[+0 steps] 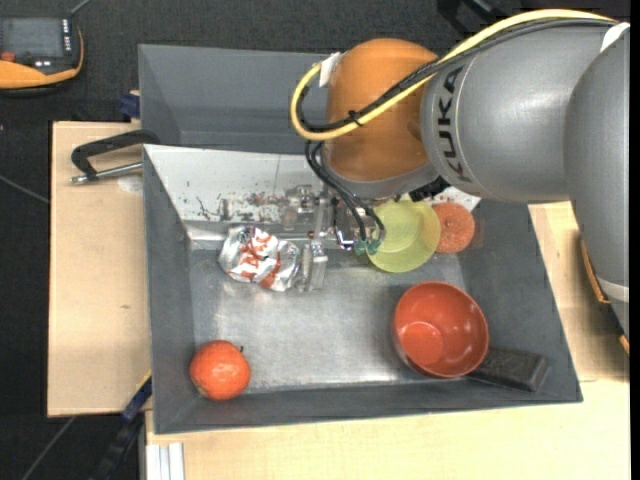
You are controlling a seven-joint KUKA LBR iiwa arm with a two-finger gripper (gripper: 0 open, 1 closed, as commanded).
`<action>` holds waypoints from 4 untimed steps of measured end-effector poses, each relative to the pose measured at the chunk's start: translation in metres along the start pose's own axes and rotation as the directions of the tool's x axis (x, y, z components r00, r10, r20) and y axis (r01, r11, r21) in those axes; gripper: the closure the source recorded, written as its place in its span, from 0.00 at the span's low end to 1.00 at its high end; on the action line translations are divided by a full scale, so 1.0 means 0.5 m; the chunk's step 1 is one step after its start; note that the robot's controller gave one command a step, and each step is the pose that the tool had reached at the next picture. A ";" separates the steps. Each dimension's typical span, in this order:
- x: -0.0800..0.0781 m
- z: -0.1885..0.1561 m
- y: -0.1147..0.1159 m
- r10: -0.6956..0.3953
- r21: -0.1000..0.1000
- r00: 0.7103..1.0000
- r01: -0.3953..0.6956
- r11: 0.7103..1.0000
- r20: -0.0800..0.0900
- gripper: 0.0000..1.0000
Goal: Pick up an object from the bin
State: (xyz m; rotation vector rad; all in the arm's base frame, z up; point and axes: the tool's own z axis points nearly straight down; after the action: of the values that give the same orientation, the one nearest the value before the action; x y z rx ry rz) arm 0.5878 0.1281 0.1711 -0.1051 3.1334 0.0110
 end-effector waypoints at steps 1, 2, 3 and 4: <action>-0.026 0.106 -0.028 0.001 0.000 1.000 -0.001 1.000 -0.003 0.00; 0.001 0.029 -0.010 0.038 -0.003 0.999 -0.038 0.999 0.005 0.00; -0.018 0.049 0.012 0.062 -0.007 0.998 -0.062 0.998 0.010 0.00; -0.019 -0.052 0.005 0.174 -0.012 0.985 -0.173 0.985 0.019 0.00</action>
Offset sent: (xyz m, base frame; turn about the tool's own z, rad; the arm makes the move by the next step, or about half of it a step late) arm 0.0140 -0.0127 -0.0504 -0.0001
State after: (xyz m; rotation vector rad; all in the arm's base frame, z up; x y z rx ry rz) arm 0.5971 0.1308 0.1971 0.1673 3.1114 0.0293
